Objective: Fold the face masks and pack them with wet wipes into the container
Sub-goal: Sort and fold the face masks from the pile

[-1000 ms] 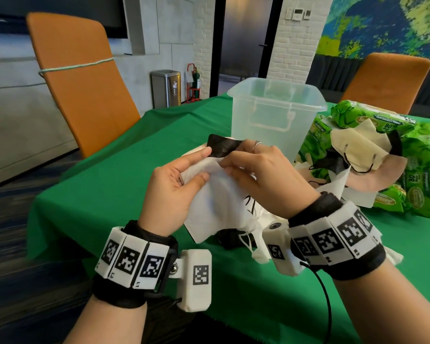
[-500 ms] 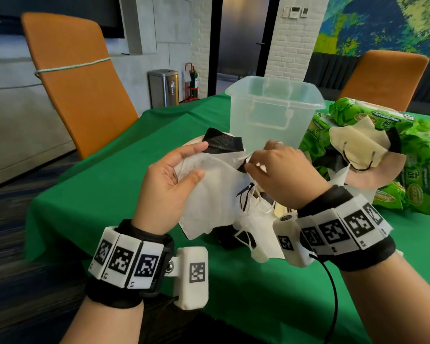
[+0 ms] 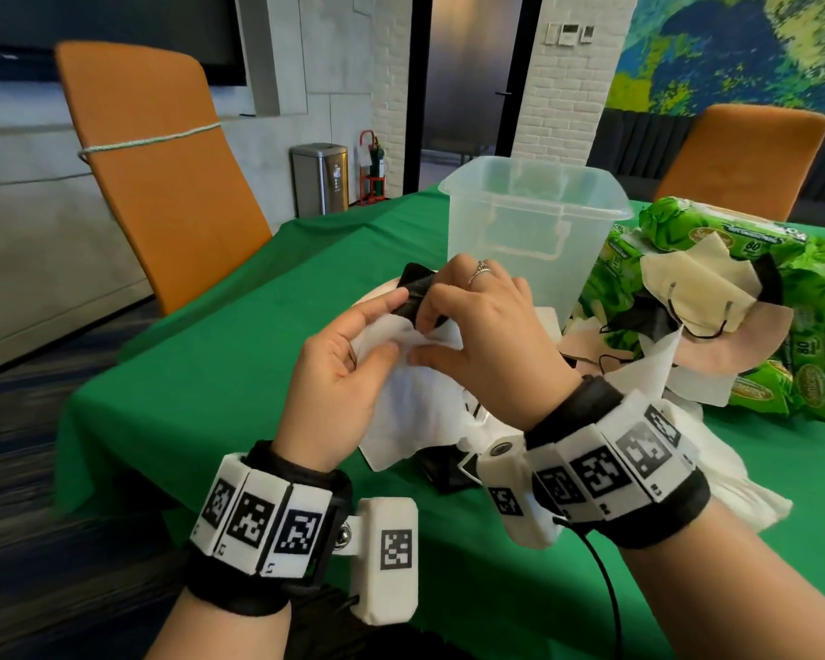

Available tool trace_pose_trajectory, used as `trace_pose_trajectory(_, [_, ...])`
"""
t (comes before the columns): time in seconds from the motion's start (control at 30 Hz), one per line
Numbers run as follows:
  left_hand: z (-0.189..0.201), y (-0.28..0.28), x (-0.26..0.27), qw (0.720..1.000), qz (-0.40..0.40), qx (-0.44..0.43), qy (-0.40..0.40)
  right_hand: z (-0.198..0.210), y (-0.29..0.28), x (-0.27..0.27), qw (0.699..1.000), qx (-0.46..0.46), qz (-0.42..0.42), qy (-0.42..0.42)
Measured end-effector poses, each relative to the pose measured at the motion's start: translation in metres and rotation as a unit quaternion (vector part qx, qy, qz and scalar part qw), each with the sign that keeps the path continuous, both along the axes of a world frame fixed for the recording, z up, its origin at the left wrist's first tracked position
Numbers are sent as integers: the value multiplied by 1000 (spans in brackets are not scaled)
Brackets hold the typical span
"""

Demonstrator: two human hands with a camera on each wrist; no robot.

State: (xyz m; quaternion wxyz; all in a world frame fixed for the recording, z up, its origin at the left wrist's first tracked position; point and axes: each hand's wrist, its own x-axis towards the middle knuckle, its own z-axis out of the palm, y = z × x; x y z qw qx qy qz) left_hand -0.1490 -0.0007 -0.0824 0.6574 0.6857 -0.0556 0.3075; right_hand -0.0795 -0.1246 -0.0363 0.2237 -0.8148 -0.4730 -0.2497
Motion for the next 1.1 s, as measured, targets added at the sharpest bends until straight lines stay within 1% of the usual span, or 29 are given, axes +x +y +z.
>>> trace_pose_trajectory(0.1, [2, 0, 0, 999, 11, -36, 0, -4, 0, 0, 1000, 9, 23, 17])
trace_pose_trajectory(0.2, [1, 4, 1, 997, 42, -66, 5, 0, -10, 0, 995, 16, 58, 85])
trace_pose_trajectory(0.27, [0, 9, 1, 996, 64, -68, 11, 5, -20, 3, 990, 19, 43, 132])
trace_pose_trajectory(0.33, [-3, 13, 1, 994, 97, -45, 12, 10, -32, 10, 989, 31, 10, 144])
trace_pose_trajectory(0.4, [-4, 16, 0, 992, 120, -31, 14, 17, -43, 19, 987, 100, -26, 120])
trace_pose_trajectory(0.47, [-5, 16, 0, 991, 127, -27, 15, 24, -49, 24, 974, 206, -56, 74])
trace_pose_trajectory(0.53, [-6, 16, 0, 991, 129, -23, 22, 32, -50, 23, 952, 299, -55, 17])
trace_pose_trajectory(0.57, [-6, 16, 0, 991, 130, -18, 23, 34, -49, 21, 945, 324, -45, -11])
trace_pose_trajectory(0.6, [-5, 16, 0, 991, 132, -11, 24, 35, -46, 18, 943, 329, -27, -37])
trace_pose_trajectory(0.63, [-5, 15, 1, 991, 133, -4, 27, 33, -42, 15, 948, 312, -3, -53])
trace_pose_trajectory(0.67, [-4, 14, 1, 991, 133, -2, 32, 30, -38, 13, 959, 277, 26, -55])
trace_pose_trajectory(0.73, [-2, 11, 2, 991, 125, -19, 30, 17, -30, 9, 981, 170, 87, -22])
trace_pose_trajectory(0.8, [1, 8, 1, 994, 88, -66, 14, 5, -25, 6, 990, 69, 120, 3])
trace_pose_trajectory(0.87, [4, 7, -2, 992, 47, -117, 6, -3, -23, 4, 992, -1, 128, 0])
trace_pose_trajectory(0.93, [7, 5, -3, 991, 23, -130, -4, -6, -25, 3, 991, -47, 123, -1])
trace_pose_trajectory(1.0, [8, 4, -3, 992, 29, -122, -4, -5, -26, 3, 990, -75, 122, -5])
trace_pose_trajectory(1.1, [4, 3, 0, 993, 60, -105, 4, -7, -26, 2, 986, -114, 120, -34])
